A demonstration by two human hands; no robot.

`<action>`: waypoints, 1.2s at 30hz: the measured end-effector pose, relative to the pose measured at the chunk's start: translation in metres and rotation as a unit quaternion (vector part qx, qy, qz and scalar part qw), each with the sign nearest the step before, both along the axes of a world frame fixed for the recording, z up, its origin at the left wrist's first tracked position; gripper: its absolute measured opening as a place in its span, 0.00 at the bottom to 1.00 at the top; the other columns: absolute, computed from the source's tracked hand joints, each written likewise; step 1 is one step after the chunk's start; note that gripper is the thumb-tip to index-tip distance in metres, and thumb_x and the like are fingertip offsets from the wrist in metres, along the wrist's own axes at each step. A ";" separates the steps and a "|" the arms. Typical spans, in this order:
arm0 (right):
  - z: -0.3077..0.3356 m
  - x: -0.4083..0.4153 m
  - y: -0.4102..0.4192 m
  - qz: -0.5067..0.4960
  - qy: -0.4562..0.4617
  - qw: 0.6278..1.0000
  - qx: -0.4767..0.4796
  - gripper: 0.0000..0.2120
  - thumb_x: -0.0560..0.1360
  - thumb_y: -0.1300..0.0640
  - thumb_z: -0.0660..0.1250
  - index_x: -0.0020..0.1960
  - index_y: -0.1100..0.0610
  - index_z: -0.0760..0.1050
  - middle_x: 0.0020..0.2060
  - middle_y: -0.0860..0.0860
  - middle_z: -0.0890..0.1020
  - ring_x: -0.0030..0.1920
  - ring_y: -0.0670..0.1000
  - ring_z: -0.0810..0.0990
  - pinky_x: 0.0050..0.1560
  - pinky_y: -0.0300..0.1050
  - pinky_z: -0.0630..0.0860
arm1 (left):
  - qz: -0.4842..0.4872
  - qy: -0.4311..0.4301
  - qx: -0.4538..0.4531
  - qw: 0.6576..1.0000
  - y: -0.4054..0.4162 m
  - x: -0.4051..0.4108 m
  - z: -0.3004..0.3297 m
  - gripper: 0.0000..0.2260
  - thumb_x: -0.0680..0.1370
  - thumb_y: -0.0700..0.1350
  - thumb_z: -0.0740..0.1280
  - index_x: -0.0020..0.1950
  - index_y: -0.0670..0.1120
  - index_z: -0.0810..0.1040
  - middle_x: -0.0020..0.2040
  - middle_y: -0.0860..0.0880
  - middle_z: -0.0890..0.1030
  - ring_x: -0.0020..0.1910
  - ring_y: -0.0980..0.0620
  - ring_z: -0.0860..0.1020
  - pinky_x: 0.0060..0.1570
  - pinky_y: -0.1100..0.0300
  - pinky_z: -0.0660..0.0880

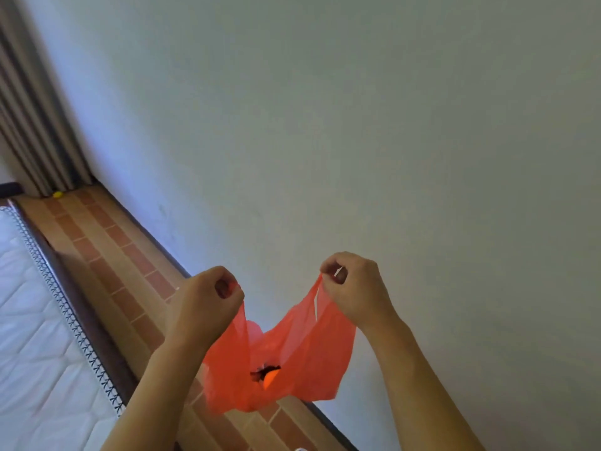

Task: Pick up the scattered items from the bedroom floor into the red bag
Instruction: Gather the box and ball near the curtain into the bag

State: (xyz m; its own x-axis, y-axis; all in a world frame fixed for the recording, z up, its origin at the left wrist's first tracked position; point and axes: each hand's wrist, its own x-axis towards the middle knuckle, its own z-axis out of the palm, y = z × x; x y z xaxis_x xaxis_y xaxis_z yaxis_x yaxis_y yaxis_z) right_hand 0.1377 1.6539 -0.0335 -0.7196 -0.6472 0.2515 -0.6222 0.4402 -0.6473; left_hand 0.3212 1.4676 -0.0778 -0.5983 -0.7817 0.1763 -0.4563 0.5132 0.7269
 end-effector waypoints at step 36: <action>-0.057 -0.076 -0.318 0.332 0.034 0.939 0.077 0.06 0.75 0.63 0.72 0.47 0.53 0.83 0.40 0.43 0.83 0.37 0.41 0.80 0.40 0.25 0.74 | 0.333 -0.043 0.001 0.942 -0.158 -0.001 -0.029 0.05 0.69 0.47 0.74 0.38 0.55 0.80 0.32 0.59 0.79 0.34 0.60 0.78 0.34 0.62 0.71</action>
